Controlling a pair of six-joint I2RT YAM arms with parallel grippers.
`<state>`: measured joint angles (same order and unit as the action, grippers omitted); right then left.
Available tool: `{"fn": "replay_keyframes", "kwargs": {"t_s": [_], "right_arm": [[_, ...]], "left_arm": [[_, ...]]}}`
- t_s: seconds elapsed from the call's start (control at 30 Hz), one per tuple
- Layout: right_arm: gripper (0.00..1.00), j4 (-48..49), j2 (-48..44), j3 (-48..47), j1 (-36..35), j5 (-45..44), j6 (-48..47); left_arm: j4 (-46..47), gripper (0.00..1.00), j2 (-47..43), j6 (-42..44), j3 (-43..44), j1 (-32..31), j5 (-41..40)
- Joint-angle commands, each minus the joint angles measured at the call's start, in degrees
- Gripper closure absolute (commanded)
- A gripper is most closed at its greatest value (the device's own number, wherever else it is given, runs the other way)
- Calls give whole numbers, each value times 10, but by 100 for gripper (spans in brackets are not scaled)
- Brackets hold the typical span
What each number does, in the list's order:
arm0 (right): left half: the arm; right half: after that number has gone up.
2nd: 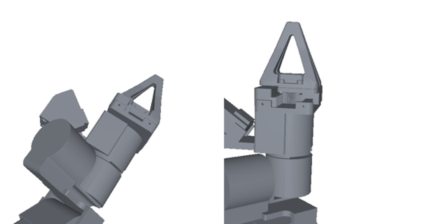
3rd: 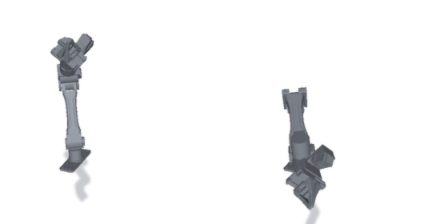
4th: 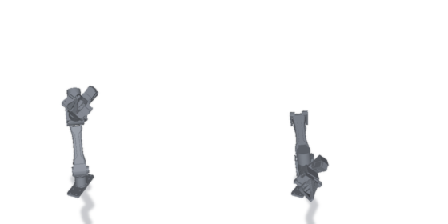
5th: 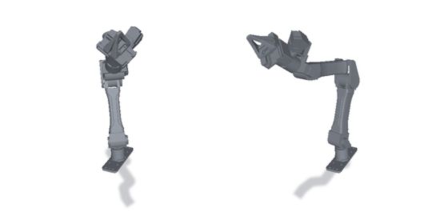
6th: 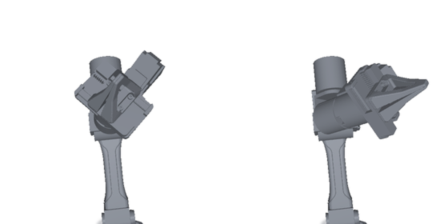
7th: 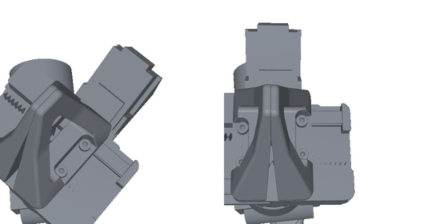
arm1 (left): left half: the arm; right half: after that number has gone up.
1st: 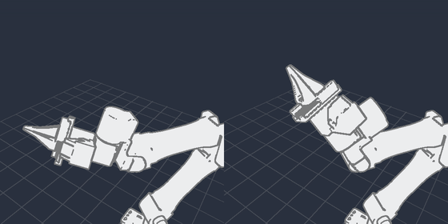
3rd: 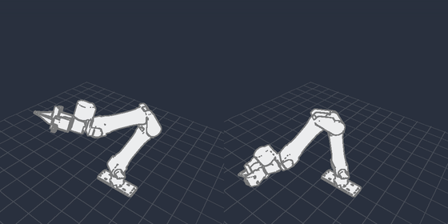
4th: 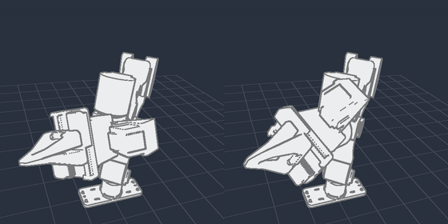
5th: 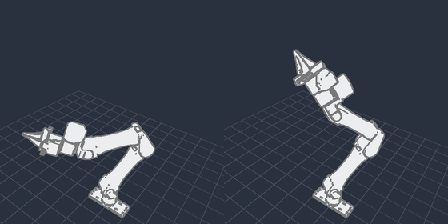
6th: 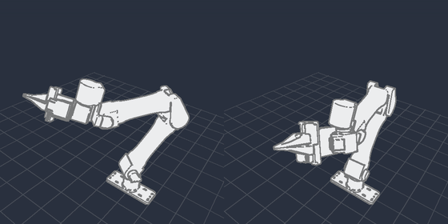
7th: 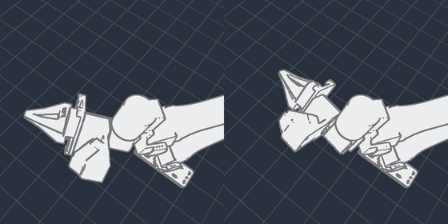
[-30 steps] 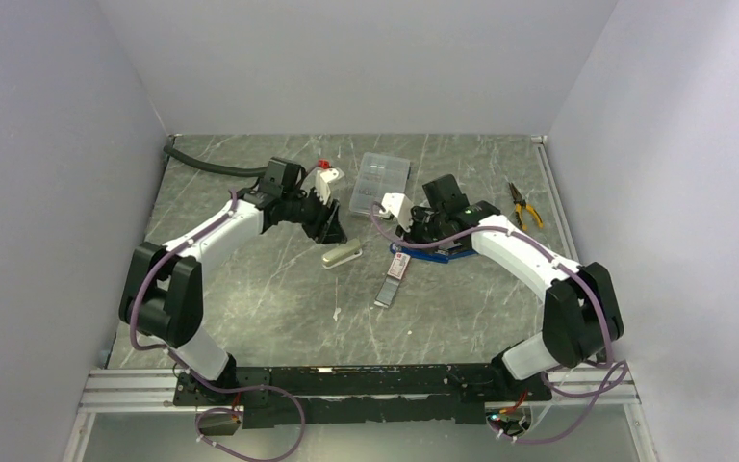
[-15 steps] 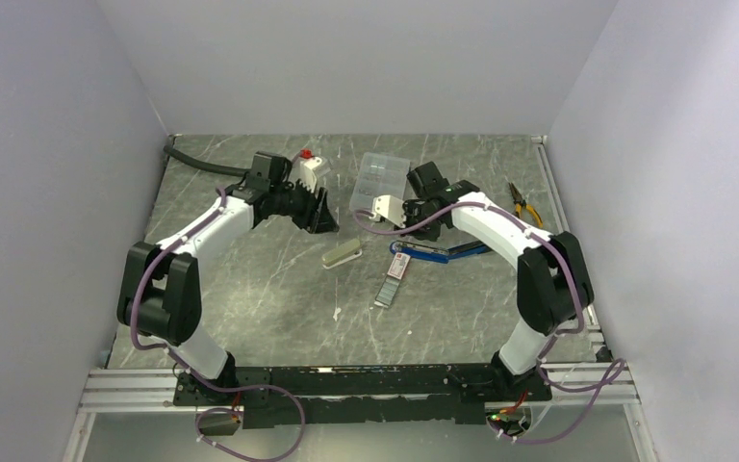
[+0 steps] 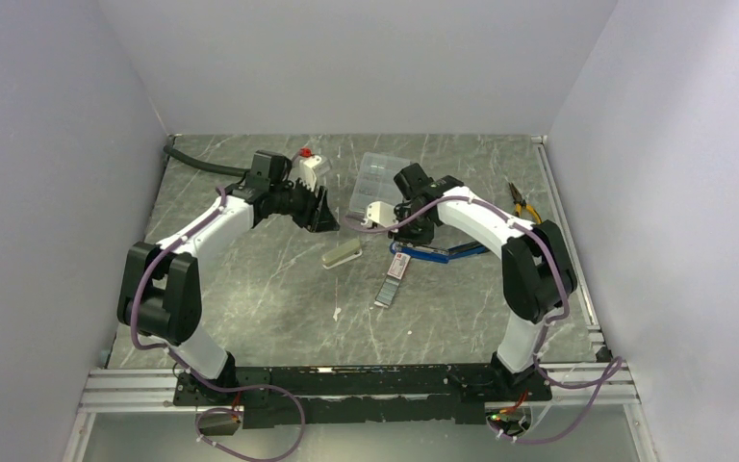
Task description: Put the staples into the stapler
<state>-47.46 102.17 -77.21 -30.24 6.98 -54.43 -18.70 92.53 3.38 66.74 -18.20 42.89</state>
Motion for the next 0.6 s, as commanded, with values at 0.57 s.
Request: {"fn": "replay_keyframes", "kwargs": {"t_s": [0.57], "right_arm": [[88,-10,43,-46,-10,-46,19]], "left_arm": [[-12,49,-3,7,31,0,23]]}}
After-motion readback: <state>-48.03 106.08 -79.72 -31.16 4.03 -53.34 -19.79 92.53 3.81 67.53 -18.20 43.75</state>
